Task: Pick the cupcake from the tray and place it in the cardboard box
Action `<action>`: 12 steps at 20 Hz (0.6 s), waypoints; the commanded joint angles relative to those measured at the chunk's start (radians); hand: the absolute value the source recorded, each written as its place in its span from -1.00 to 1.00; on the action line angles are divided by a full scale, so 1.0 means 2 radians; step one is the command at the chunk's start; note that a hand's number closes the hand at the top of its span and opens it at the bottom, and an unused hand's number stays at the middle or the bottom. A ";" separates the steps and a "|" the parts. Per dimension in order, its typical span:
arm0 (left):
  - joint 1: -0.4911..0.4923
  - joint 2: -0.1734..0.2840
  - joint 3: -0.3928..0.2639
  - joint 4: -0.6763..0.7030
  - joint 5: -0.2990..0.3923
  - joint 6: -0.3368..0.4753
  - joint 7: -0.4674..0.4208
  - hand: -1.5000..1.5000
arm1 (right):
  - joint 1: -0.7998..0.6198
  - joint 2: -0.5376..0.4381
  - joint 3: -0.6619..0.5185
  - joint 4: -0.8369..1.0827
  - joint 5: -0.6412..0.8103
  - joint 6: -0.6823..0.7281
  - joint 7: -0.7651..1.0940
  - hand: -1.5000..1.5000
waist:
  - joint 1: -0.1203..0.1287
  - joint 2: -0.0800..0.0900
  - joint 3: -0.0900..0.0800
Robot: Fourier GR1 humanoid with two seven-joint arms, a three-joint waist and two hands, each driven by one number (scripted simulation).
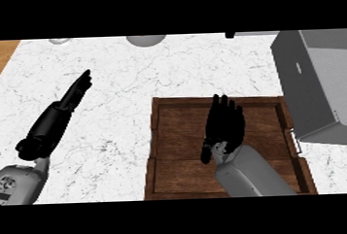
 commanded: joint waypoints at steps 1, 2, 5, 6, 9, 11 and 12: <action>-0.009 -0.005 0.007 0.008 -0.006 -0.003 0.004 0.00 | 0.009 0.018 -0.004 -0.018 0.005 0.034 0.106 -1.00 | -0.002 0.000 0.000; -0.001 -0.011 0.003 -0.005 -0.009 -0.002 0.000 0.00 | 0.002 0.018 -0.011 0.008 0.007 0.022 0.089 -1.00 | 0.002 0.001 0.000; 0.006 -0.004 0.011 -0.027 -0.007 -0.018 0.020 0.00 | 0.020 0.018 -0.012 0.015 0.020 0.026 0.042 1.00 | 0.004 0.001 0.000; 0.013 -0.023 0.002 -0.020 -0.019 -0.009 0.008 0.00 | 0.029 0.018 -0.003 0.005 0.030 0.034 0.027 1.00 | 0.002 0.001 0.000; -0.022 -0.017 0.021 0.011 -0.021 -0.027 0.014 0.00 | 0.022 0.018 0.024 0.005 0.065 0.024 0.010 1.00 | 0.002 0.001 0.000; -0.021 -0.017 0.038 0.021 -0.018 -0.033 0.001 0.00 | 0.028 0.008 0.006 0.004 0.093 0.015 -0.015 1.00 | 0.000 0.001 0.000; 0.002 -0.012 0.039 0.011 -0.025 -0.036 -0.016 0.00 | 0.022 0.018 0.015 0.031 0.106 0.001 -0.028 1.00 | 0.003 0.001 0.000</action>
